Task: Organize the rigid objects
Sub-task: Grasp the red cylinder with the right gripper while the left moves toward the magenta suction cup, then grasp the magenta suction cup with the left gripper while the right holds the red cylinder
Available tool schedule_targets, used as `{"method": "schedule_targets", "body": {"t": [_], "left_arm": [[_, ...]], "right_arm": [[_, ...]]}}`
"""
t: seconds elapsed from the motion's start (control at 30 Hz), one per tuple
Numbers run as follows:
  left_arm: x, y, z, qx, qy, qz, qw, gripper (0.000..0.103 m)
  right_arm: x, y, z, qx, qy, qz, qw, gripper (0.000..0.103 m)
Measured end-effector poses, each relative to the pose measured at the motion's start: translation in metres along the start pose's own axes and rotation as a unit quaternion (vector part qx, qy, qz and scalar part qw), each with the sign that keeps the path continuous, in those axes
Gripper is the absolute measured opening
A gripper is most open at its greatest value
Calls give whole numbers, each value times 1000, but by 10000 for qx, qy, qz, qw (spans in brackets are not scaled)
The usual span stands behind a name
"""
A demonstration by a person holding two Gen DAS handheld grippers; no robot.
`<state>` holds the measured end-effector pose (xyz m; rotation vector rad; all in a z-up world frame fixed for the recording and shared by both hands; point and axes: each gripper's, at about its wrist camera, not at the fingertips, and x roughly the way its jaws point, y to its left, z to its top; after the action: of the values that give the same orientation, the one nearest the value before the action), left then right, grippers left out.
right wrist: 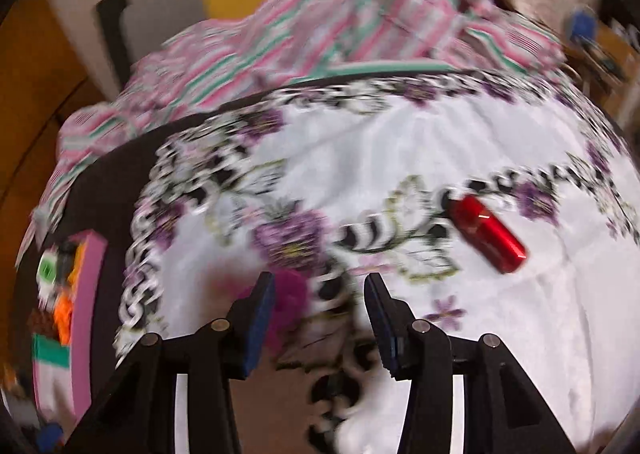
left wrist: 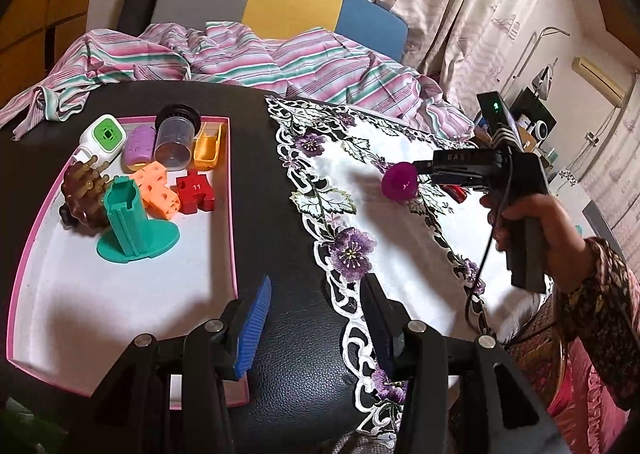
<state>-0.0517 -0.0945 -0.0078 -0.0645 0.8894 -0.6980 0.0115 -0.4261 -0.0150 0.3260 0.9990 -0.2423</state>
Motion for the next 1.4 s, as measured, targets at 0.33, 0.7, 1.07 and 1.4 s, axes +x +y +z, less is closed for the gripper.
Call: {"method": "schedule_targets", "body": {"t": [0.33,0.7,1.07,1.4], "left_arm": [[9,-11,1,105,105,-64,9999,47],[27,-38,4,355,321,-218,9986,47],[46,-58,8,493,563,-247,9969,47],[73,-80,22,561,598,-336,9961,47]], "right_arm": [[-30,1,-14,-176,-359,563,9976,51],[-34,-138,13,1348,-637,-682,9865,56],[29,-131,28,322,-32,-1032,9941,54],[42,-131,23,308,302,-827,9956,27]]}}
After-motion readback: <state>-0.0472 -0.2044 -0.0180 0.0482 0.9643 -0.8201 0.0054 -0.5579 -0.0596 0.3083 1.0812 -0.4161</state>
